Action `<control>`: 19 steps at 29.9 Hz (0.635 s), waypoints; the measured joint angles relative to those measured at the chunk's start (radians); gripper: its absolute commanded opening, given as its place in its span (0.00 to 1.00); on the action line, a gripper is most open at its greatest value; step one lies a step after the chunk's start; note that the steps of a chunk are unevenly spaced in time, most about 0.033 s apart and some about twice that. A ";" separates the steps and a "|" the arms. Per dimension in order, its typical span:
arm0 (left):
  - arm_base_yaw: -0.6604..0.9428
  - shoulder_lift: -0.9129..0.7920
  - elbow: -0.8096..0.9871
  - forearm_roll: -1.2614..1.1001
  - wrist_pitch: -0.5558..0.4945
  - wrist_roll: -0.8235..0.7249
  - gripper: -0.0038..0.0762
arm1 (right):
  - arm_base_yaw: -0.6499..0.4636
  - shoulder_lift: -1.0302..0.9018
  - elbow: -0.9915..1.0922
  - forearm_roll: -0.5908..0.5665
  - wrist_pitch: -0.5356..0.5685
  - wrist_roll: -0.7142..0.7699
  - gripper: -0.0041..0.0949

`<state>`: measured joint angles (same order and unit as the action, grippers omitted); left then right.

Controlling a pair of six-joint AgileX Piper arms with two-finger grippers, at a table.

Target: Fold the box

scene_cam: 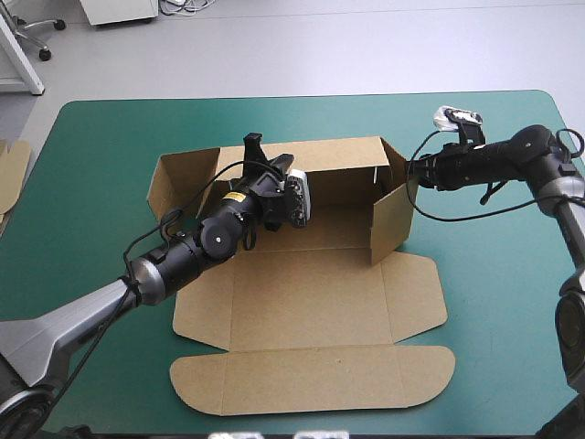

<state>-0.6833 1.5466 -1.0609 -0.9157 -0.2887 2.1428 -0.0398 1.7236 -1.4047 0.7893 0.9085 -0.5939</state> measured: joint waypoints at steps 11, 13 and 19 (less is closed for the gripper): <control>-0.014 -0.010 0.021 -0.003 -0.018 0.000 0.03 | 0.000 -0.118 0.248 0.278 -0.125 -0.327 0.35; -0.019 -0.010 0.022 -0.002 -0.015 0.000 0.03 | 0.000 -0.133 0.268 0.341 -0.136 -0.389 0.35; -0.021 -0.010 0.022 0.004 -0.015 0.000 0.03 | 0.000 -0.166 0.307 0.386 -0.137 -0.458 0.35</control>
<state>-0.7038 1.5370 -1.0391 -0.9114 -0.3041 2.1430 -0.0398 1.5573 -1.0974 1.1752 0.7718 -1.0523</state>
